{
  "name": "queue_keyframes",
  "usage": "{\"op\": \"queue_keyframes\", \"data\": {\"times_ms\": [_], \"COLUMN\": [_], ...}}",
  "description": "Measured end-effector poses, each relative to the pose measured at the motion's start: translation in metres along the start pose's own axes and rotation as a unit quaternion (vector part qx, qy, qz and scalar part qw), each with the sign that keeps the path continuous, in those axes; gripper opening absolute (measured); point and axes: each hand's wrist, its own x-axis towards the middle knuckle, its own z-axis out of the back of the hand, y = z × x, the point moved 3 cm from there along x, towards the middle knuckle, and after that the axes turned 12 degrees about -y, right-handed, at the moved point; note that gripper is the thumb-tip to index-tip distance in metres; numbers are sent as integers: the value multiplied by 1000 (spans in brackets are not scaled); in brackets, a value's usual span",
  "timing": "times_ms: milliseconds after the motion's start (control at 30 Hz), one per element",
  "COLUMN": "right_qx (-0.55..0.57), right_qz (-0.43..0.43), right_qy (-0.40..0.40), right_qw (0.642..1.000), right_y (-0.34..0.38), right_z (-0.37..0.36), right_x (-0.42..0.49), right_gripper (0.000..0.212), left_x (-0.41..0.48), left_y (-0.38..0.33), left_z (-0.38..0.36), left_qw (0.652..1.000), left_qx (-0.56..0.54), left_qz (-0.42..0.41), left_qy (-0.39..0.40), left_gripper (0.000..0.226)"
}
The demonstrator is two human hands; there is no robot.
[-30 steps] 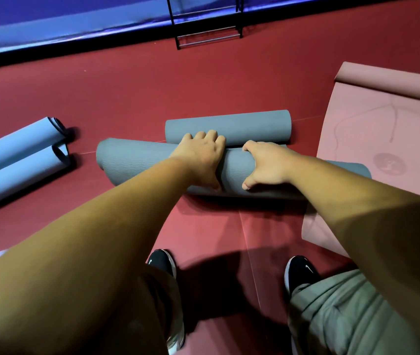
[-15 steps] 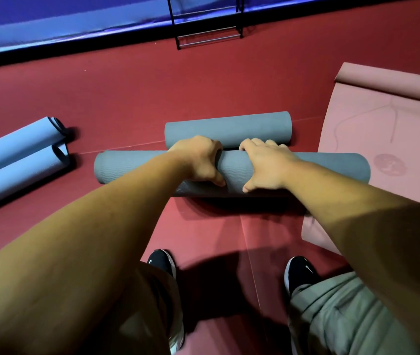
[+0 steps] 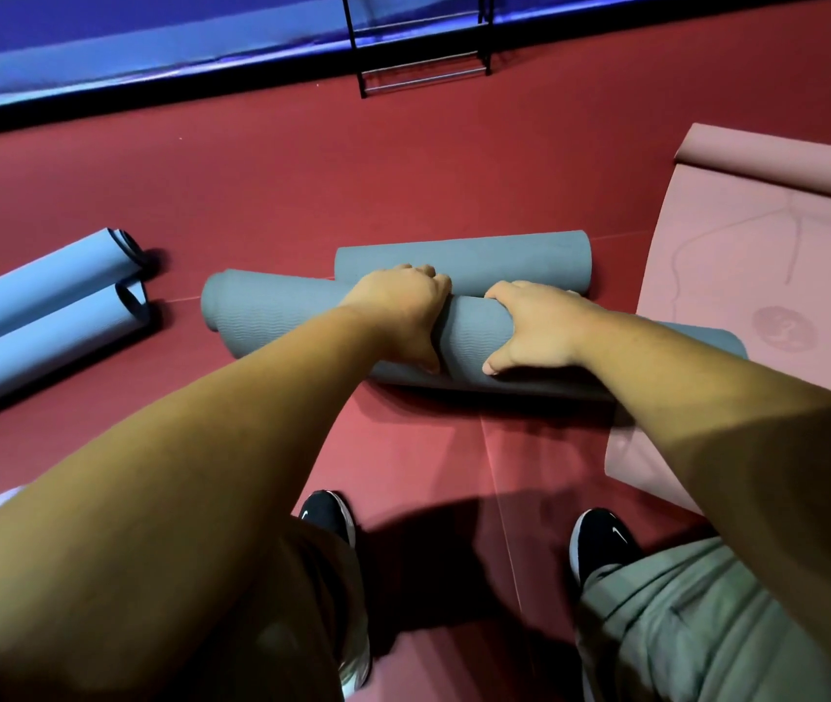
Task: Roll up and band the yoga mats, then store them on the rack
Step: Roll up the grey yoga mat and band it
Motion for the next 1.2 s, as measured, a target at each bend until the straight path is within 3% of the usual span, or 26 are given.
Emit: {"op": "queue_keyframes", "data": {"times_ms": [200,367,500,633,767,1033,1133,1200], "right_qx": [-51,-74,-45,-7,20,11,-41,-51], "right_qz": [32,50,36,6,-10,-1,18,24], "right_qy": [-28,-65,-48,-6,2,21,-1,-25], "right_qw": [998,994,997,1000,1000,1000,999,998], "right_y": [6,13,8,0,-7,-9,-7,-5], "right_z": [-7,-9,-3,-5,-9,-12,-15,-15], "right_x": [-4,-2,3,3,7,2,0,-1], "right_gripper": [121,108,104,103,109,110,130,125], "left_x": [0,-1,-1,-5,-4,2,3,4], "left_y": [5,4,0,-5,-6,0,4,9], "left_z": [1,4,0,-1,-5,-3,-2,1], "left_qw": [998,995,998,997,995,999,996,994], "left_qx": [-49,-67,-21,62,93,-25,-61,-80], "left_qz": [37,55,18,-17,-32,4,31,50], "left_qy": [33,53,50,34,17,39,54,61], "left_gripper": [80,88,88,110,106,79,87,98]}}
